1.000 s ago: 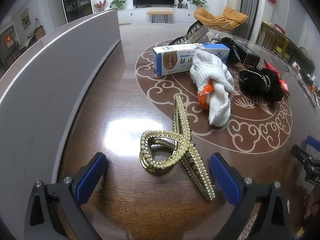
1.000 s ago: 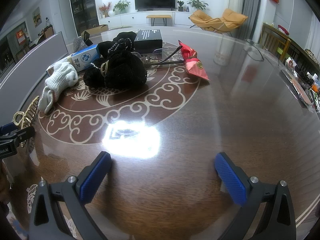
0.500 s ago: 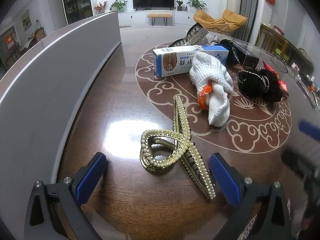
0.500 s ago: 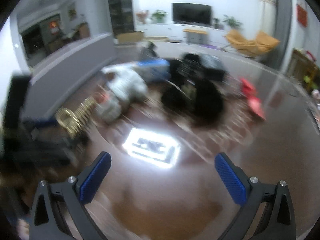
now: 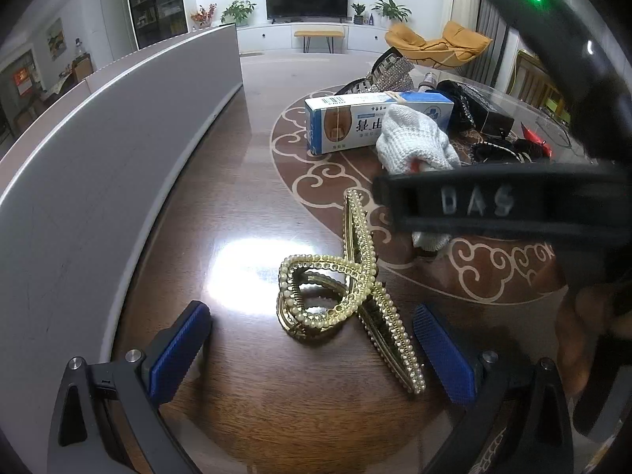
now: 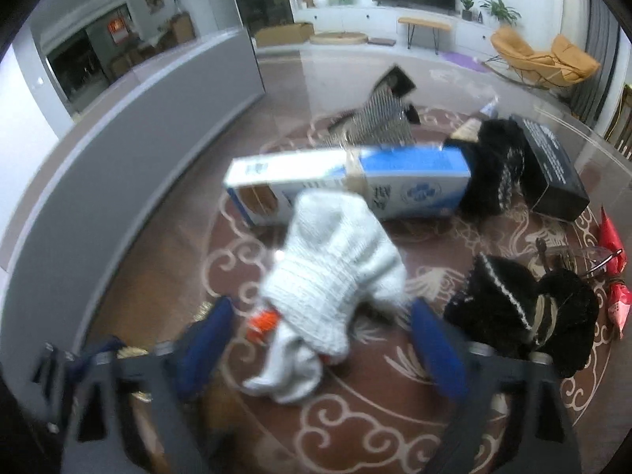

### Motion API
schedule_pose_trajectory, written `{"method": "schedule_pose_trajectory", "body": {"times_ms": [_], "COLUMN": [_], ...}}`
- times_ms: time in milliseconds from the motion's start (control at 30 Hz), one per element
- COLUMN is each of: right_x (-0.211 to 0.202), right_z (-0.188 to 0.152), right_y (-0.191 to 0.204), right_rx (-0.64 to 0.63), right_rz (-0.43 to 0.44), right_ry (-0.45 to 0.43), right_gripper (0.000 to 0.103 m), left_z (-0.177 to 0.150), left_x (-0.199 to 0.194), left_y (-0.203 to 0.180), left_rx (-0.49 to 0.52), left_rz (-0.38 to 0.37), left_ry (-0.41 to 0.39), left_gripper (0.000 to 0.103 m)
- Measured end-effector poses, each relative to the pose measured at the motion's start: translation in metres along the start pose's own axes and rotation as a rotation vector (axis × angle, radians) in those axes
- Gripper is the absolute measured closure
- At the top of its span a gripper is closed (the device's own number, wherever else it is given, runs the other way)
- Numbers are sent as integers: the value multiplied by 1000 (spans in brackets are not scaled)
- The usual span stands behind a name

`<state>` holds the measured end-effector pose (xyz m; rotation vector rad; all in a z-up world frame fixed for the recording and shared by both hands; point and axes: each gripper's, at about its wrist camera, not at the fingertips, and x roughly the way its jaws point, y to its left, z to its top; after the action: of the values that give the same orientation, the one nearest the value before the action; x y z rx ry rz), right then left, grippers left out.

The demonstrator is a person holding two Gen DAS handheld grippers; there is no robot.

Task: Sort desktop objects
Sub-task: 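Grasp the white knit glove with the right tool while the left tool holds the chain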

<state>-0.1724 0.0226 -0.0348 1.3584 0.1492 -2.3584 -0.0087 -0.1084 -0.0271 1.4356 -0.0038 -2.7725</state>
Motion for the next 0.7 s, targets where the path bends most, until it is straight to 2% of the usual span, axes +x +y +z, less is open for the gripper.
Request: {"method": "schedule_pose_trajectory", "body": {"times_ms": [67, 200, 367, 600, 667, 700], "right_x": [-3, -15, -42, -90, -98, -102], "right_z": [-5, -21, -63, -128, -137, -140], "right_y": [-1, -5, -30, -85, -94, -97], "right_rx": [-36, -91, -99, 21, 47, 55], "right_rz": [-4, -26, -54, -16, -2, -1], "right_ry": [-19, -35, -67, -95, -104, -103], "right_gripper": [35, 61, 61, 60, 57, 50], "left_z": [0, 0, -1, -1, -1, -1], "left_x": [0, 0, 0, -1, -1, -1], "left_y": [0, 0, 0, 2, 2, 2], "left_rx": [0, 0, 0, 0, 0, 0], "left_rz": [0, 0, 0, 0, 0, 1], "left_ry": [0, 0, 0, 0, 0, 0], "left_gripper": [0, 0, 0, 0, 0, 0]}}
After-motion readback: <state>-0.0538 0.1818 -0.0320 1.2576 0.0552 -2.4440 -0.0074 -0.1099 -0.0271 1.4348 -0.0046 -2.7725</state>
